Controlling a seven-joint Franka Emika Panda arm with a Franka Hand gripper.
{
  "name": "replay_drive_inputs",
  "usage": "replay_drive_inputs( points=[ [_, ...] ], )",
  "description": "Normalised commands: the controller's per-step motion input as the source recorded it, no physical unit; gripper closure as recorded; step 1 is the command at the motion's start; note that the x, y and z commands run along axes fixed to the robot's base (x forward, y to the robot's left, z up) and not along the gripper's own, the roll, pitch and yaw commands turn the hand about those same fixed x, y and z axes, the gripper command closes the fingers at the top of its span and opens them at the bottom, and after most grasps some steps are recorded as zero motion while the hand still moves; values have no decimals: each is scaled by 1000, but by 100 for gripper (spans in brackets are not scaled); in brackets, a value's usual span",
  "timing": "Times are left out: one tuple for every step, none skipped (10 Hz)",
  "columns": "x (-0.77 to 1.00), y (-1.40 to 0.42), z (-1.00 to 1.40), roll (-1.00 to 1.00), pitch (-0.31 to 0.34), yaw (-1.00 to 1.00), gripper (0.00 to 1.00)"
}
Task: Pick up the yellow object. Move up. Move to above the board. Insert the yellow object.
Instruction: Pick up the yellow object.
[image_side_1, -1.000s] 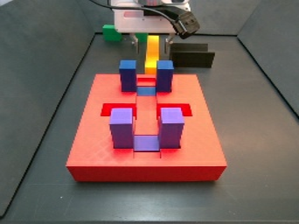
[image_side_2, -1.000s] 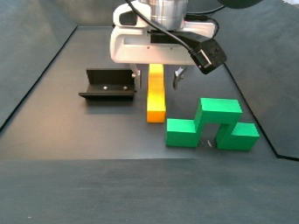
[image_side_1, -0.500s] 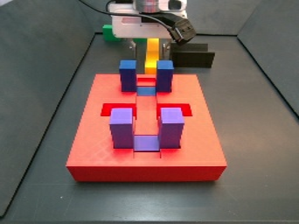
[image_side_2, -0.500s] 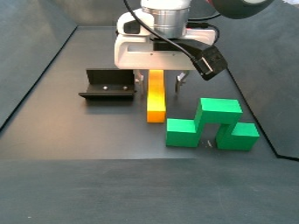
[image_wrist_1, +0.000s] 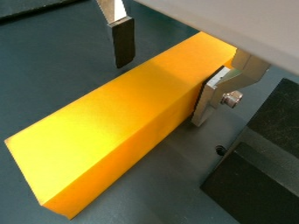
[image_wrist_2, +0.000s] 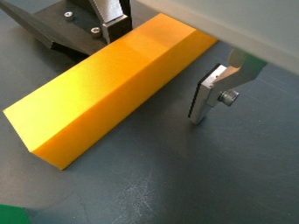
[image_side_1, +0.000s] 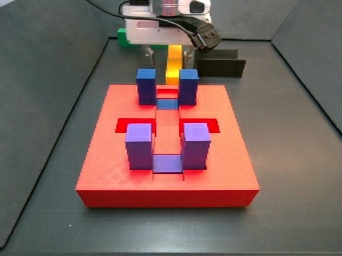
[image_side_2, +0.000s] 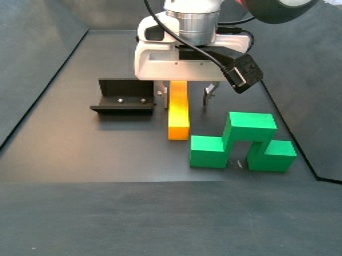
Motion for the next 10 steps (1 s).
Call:
replay_drive_inputs(
  points=[
    [0,0,0,4,0,0,0],
    [0,0,0,0,0,0,0],
    [0,0,0,0,0,0,100],
    [0,0,0,0,0,0,100],
    [0,0,0,0,0,0,100],
    [0,0,0,0,0,0,100],
    [0,0,0,0,0,0,100],
    [0,0,0,0,0,0,100],
    [0,0,0,0,0,0,100],
    [0,0,0,0,0,0,100]
  ],
)
